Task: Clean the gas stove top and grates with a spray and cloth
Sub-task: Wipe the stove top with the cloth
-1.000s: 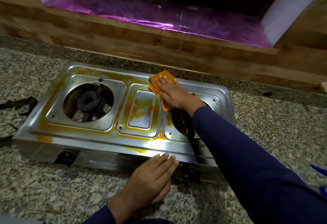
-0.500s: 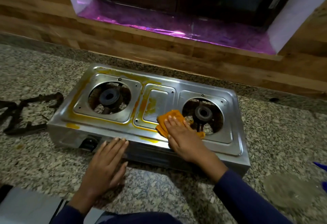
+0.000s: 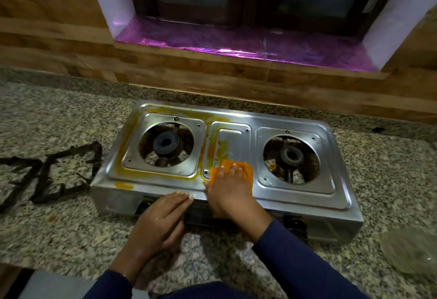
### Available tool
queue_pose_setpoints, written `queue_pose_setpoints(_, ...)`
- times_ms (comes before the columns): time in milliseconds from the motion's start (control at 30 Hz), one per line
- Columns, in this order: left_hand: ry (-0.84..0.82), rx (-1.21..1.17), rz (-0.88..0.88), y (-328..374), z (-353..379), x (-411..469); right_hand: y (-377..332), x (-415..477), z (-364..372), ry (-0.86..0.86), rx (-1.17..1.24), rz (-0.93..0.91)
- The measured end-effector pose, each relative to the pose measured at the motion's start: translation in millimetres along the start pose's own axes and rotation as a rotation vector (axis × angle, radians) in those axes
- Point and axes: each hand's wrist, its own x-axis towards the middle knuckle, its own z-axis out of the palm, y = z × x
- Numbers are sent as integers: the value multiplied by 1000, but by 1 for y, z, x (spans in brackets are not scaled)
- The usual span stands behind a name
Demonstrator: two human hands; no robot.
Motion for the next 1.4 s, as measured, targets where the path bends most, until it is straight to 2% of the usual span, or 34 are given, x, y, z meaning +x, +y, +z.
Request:
queue_pose_setpoints(67, -24, -27, 51, -10, -3, 1, 4, 7, 12, 302, -39, -81)
queue_pose_setpoints(133, -15, -72, 88, -17, -3, 0, 7, 11, 28, 451, 109, -100)
queue_pose_setpoints(400, 111, -251, 110, -22, -1, 9, -22, 59, 35, 444, 226, 57)
queue_pose_setpoints(533, 82, -274, 219, -38, -4, 17, -22, 115, 12, 518, 284, 183)
queue_pose_setpoints(667, 47, -333, 248, -50, -6, 17, -15, 159, -17, 527, 301, 185)
queue_pose_setpoints(800, 81, -407, 178, -45, -4, 12, -17, 199, -40, 480, 155, 29)
queue_pose_setpoints(967, 66, -409, 187, -46, -6, 10, -14, 216, -53, 350, 20, -410)
queue_pose_setpoints(1067, 30, -385, 225, -49, -9, 11, -9, 198, -45, 313, 19, -581)
queue_pose_setpoints(1267, -42, -407, 137, -46, -20, 10, 0, 119, -4, 255, 62, -716)
queue_pose_setpoints(1400, 76, -405, 4, -56, -47, -3, -8, 66, 16, 219, 98, -721)
